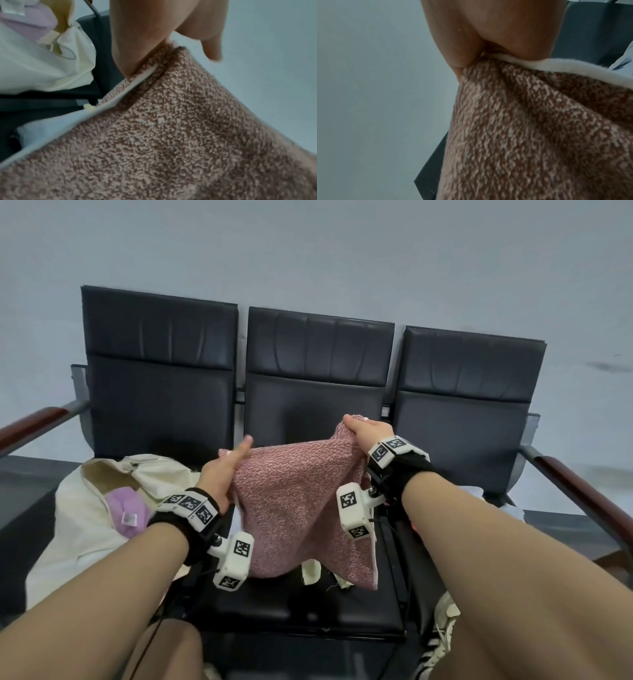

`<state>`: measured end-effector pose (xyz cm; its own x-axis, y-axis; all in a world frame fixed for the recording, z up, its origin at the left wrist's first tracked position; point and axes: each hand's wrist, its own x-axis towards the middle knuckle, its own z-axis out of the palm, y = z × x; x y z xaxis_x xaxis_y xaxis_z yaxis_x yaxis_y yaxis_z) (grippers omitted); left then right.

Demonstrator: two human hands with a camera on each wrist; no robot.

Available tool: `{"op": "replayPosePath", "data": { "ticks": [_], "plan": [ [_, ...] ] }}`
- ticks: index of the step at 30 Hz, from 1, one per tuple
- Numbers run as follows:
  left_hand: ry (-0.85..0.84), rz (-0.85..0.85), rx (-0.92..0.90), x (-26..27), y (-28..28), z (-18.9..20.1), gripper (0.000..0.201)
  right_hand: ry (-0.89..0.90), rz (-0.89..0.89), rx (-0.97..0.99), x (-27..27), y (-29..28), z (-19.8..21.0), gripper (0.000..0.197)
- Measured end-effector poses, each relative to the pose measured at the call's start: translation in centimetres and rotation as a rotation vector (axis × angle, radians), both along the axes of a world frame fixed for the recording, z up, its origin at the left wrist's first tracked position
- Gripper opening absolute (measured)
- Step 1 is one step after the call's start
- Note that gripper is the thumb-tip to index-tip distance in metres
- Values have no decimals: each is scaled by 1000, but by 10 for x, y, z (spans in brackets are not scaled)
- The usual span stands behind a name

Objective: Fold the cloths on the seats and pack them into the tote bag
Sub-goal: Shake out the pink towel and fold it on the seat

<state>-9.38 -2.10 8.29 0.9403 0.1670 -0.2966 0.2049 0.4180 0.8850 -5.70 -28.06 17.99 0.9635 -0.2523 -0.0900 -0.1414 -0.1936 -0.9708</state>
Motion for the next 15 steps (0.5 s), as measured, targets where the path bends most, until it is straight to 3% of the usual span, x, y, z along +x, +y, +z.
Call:
{"op": "replayPosePath", "data": {
  "ticks": [3,7,11,15],
  "plan": [
    [4,-35,280,-13,-5,2,63,-50,-26,-32,-2,-4,6,49],
    [100,107,546,-17,7,-14,41,-106,-61,-52,-3,-10,15,26],
    [165,107,513,-24,8,-27,28,-129,-44,-77,-7,-7,18,27],
    [206,79,315,-26,11,-36,23,-103,-1,-129,-11,-3,20,41]
  ]
}}
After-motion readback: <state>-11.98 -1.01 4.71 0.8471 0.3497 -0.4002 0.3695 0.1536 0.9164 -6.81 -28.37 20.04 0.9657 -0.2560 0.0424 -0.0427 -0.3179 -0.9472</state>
